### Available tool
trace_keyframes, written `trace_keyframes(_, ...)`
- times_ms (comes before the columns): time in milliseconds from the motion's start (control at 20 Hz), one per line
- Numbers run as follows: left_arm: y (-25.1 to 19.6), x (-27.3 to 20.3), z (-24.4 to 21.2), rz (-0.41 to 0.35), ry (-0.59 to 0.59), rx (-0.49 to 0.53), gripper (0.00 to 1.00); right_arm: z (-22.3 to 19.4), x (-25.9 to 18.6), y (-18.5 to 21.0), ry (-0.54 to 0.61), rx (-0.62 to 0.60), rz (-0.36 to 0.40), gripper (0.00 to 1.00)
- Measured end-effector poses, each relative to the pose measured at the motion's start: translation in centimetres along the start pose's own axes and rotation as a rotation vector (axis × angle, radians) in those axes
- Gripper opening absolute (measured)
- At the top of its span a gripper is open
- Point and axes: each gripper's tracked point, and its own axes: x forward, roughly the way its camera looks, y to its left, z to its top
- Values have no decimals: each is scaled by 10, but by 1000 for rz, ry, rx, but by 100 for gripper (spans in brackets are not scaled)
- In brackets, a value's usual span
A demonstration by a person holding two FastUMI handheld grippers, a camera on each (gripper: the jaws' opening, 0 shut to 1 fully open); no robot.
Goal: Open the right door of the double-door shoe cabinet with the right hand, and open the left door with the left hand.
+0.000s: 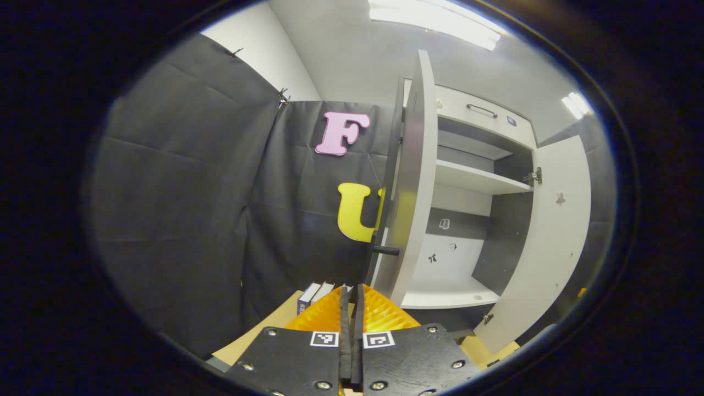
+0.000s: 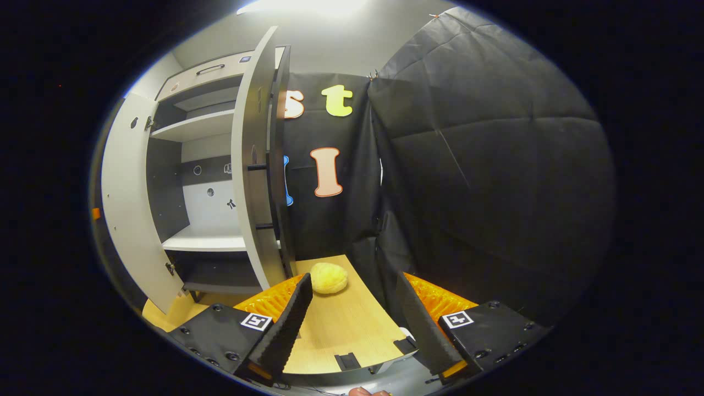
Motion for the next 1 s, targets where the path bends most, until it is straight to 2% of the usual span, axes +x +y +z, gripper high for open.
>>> trace_keyframes(150, -10, -33, 17, 40, -49, 62, 2, 17, 12, 13, -36, -4, 50, 96)
trace_keyframes(300, -29, -46, 19, 19, -61, 105, 0, 38, 16, 30, -73, -27, 91, 96)
trace_keyframes(450, -33, -59, 23, 31, -80, 93, 41, 54, 14, 57, -108, -30, 165, 96)
trace_keyframes(500, -38, -61, 21, 19, -80, 83, 40, 57, 12, 64, -113, -31, 182, 96)
trace_keyframes(650, -41, -74, 12, 2, -65, 85, 92, 61, 12, 81, -105, -37, 209, 97)
trace_keyframes(800, -44, -75, 17, 12, -65, 107, 92, 70, 11, 94, -112, -30, 234, 97)
trace_keyframes(1000, -53, -73, 22, -19, -81, 76, 94, 86, 10, 107, -137, -12, 244, 97)
